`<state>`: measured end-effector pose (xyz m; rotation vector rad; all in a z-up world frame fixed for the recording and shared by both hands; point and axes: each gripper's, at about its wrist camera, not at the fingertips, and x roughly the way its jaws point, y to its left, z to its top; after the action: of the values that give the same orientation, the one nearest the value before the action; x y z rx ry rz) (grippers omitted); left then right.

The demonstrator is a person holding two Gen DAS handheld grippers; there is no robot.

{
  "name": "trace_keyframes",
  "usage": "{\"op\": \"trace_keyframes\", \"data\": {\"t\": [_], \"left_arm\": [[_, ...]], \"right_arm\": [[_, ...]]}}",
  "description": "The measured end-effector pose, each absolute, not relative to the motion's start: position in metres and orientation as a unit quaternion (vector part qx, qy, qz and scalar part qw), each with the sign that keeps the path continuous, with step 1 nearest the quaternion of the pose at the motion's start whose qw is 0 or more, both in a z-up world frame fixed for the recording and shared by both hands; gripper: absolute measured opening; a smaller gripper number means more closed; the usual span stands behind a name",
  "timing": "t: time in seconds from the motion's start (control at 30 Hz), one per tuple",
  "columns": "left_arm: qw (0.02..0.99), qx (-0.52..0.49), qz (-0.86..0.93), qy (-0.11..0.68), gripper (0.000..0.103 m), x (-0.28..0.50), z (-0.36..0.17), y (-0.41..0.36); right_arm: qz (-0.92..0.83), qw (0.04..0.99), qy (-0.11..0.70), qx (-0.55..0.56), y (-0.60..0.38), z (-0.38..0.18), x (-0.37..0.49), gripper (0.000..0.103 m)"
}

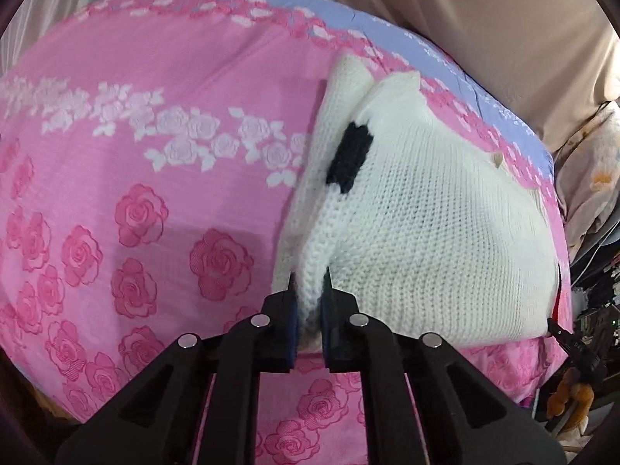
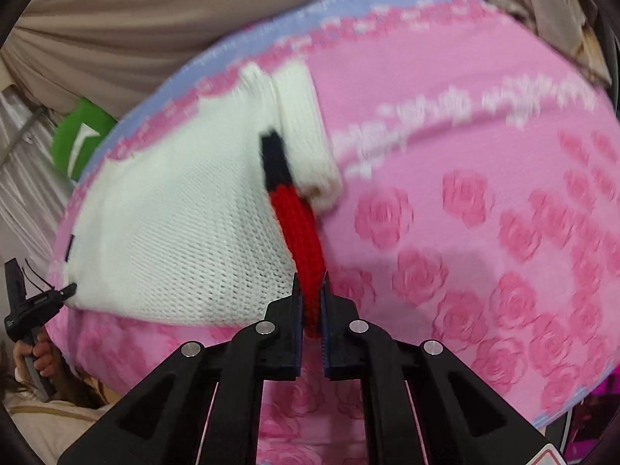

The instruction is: Fold small clothes

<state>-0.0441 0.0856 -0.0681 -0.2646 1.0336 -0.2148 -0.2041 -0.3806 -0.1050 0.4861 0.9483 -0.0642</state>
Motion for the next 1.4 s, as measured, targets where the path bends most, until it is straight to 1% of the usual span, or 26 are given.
{"op": "trace_keyframes", "data": {"t": [0.07,0.13,0.2,0.23,0.27,0.33,0.43,0.5,0.53,0.57,0.6,0.63,0.67,0.8,0.87,0.93,1.0,1.03,1.1,1.13,1.17,1.23,1.3,1.33,1.37,1.4], "left_arm": [[0.863,-0.135,-0.101,0.476,0.012,-0.044,-0.051,0.087],[0.878,-0.14,-0.102,0.446,0.015,-0.042,-0.029,0.09],[0.904,-0.128,-0.107,0.394,0.034,-0.033,0.001,0.086],[0.912,-0.124,-0.112,0.375,0.058,-0.026,0.01,0.082],[0.915,-0.128,-0.119,0.364,0.071,-0.016,0.016,0.076],[0.911,-0.141,-0.149,0.357,0.072,0.007,0.019,0.061],[0.893,-0.127,-0.182,0.391,0.074,0.054,0.0,0.031],[0.88,-0.122,-0.174,0.424,0.074,0.081,-0.024,0.015],[0.877,-0.125,-0.167,0.432,0.068,0.091,-0.034,0.011],[0.877,-0.125,-0.16,0.436,0.05,0.095,-0.041,0.009],[0.876,-0.129,-0.153,0.438,0.037,0.099,-0.046,0.01],[0.875,-0.135,-0.155,0.439,0.006,0.1,-0.048,0.011],[0.874,-0.145,-0.154,0.438,0.006,0.1,-0.05,0.015],[0.898,-0.156,-0.129,0.391,0.004,0.088,-0.023,0.041],[0.902,-0.159,-0.115,0.384,0.004,0.086,-0.018,0.05],[0.897,-0.149,-0.096,0.404,0.004,0.093,-0.035,0.053],[0.885,-0.161,-0.097,0.426,0.004,0.102,-0.06,0.054],[0.889,-0.158,-0.097,0.419,0.004,0.101,-0.06,0.052],[0.893,-0.149,-0.088,0.416,0.004,0.099,-0.053,0.049],[0.892,-0.147,-0.086,0.418,0.007,0.099,-0.05,0.049],[0.894,-0.145,-0.083,0.417,0.007,0.097,-0.046,0.049],[0.908,-0.129,-0.069,0.393,0.006,0.081,-0.028,0.047],[0.924,-0.098,-0.075,0.361,0.008,0.059,-0.005,0.037],[0.928,-0.086,-0.094,0.35,0.01,0.049,0.004,0.027],[0.926,-0.072,-0.129,0.346,0.017,0.039,0.011,0.01],[0.921,-0.06,-0.16,0.35,0.021,0.032,0.012,-0.005]], "right_arm": [[-0.031,0.867,0.438,0.237,-0.386,-0.09,-0.2,0.012],[-0.046,0.884,0.403,0.23,-0.393,-0.068,-0.197,0.017],[-0.048,0.903,0.359,0.232,-0.401,-0.045,-0.185,0.026],[-0.046,0.908,0.341,0.239,-0.404,-0.038,-0.177,0.038],[-0.04,0.911,0.329,0.246,-0.406,-0.033,-0.166,0.048],[-0.02,0.913,0.325,0.248,-0.405,-0.032,-0.13,0.051],[-0.009,0.906,0.348,0.241,-0.393,-0.045,-0.082,0.052],[-0.012,0.898,0.367,0.242,-0.39,-0.059,-0.053,0.054],[-0.016,0.894,0.377,0.242,-0.389,-0.066,-0.042,0.054],[-0.018,0.891,0.383,0.242,-0.387,-0.071,-0.036,0.054],[-0.019,0.89,0.389,0.239,-0.385,-0.075,-0.029,0.052],[-0.021,0.892,0.391,0.227,-0.382,-0.075,-0.026,0.039],[-0.018,0.894,0.391,0.216,-0.377,-0.072,-0.025,0.008],[0.009,0.925,0.311,0.216,-0.373,-0.025,-0.047,0.008],[0.002,0.935,0.283,0.212,-0.377,-0.012,-0.056,0.007],[-0.019,0.926,0.315,0.209,-0.386,-0.031,-0.046,0.007],[-0.049,0.9,0.386,0.197,-0.392,-0.074,-0.024,0.007],[-0.046,0.894,0.398,0.201,-0.392,-0.087,-0.021,0.007],[-0.052,0.896,0.388,0.208,-0.392,-0.08,-0.025,0.007],[-0.061,0.898,0.381,0.21,-0.392,-0.072,-0.029,0.008],[-0.074,0.904,0.365,0.21,-0.391,-0.061,-0.037,0.013],[-0.085,0.918,0.339,0.188,-0.382,-0.041,-0.05,0.018],[-0.056,0.931,0.323,0.16,-0.357,-0.021,-0.063,0.018],[-0.026,0.933,0.324,0.153,-0.341,-0.017,-0.066,0.018],[0.014,0.932,0.33,0.149,-0.321,-0.015,-0.066,0.018],[0.068,0.925,0.345,0.144,-0.293,-0.018,-0.064,0.018]]}}
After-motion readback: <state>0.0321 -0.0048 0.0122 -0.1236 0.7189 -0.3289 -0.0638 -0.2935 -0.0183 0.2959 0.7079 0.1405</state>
